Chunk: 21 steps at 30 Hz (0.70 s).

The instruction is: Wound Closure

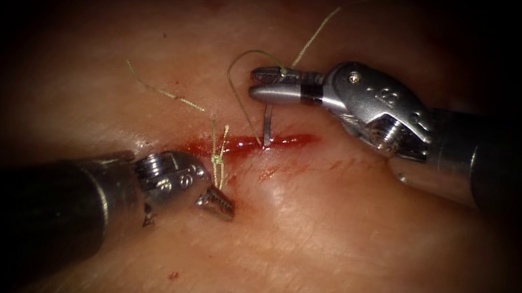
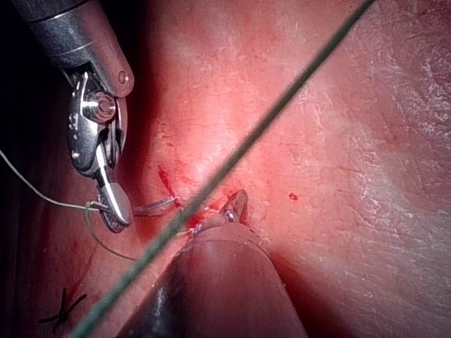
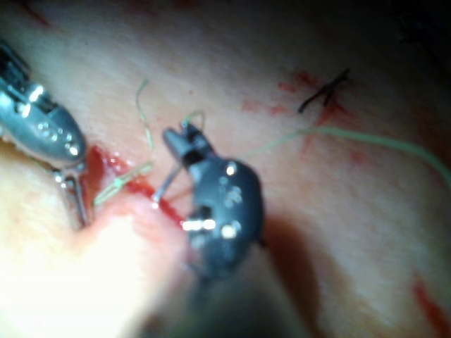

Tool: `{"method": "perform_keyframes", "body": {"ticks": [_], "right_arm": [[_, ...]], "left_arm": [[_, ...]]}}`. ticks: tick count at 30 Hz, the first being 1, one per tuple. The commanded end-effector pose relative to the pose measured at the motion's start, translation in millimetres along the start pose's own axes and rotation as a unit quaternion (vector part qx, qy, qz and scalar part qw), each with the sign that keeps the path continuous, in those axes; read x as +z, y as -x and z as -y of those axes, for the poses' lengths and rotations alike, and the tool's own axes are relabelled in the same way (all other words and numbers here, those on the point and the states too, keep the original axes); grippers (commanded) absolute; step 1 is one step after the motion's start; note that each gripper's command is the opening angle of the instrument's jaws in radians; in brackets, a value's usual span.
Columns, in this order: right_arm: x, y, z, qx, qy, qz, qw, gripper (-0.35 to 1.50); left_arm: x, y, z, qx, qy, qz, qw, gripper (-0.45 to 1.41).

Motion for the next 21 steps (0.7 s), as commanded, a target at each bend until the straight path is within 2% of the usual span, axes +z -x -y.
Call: {"method": "perform_keyframes", "body": {"ticks": [1, 4, 8, 12, 13, 15, 21], "right_arm": [[1.0, 0.1, -0.2, 0.015, -0.006, 0.002, 1.0, -0.35], [1.3, 0.1, -0.2, 0.051, -0.024, 0.007, 0.998, -0.35], [1.3, -0.5, -1.1, 0.055, 0.007, -0.002, 0.998, -0.35], [1.1, -0.6, -1.3, 0.055, 0.009, 0.001, 0.998, -0.35], [1.1, -0.6, -1.3, 0.058, 0.009, 0.001, 0.998, -0.35], [1.1, -0.7, -1.4, 0.05, 0.009, 0.001, 0.999, -0.35], [1.0, -1.1, -1.7, 0.036, 0.011, 0.0, 0.999, -0.35]], "left_arm": [[0.6, -0.1, 0.5, 0.001, 0.0, 0.0, 1.0, -0.03], [0.6, -0.1, 0.5, 0.001, 0.0, 0.0, 1.0, -0.03], [0.2, -0.6, 0.3, -0.001, -0.002, 0.0, 1.0, -0.03], [-0.6, -2.5, -0.3, -0.01, -0.02, -0.011, 1.0, -0.06], [-0.6, -3.8, -0.7, -0.007, -0.03, -0.032, 0.999, -0.08], [-0.3, -4.7, -1.2, -0.006, -0.036, -0.049, 0.998, -0.08], [1.4, -6.2, -2.4, -0.001, -0.052, -0.069, 0.996, -0.03]]}}
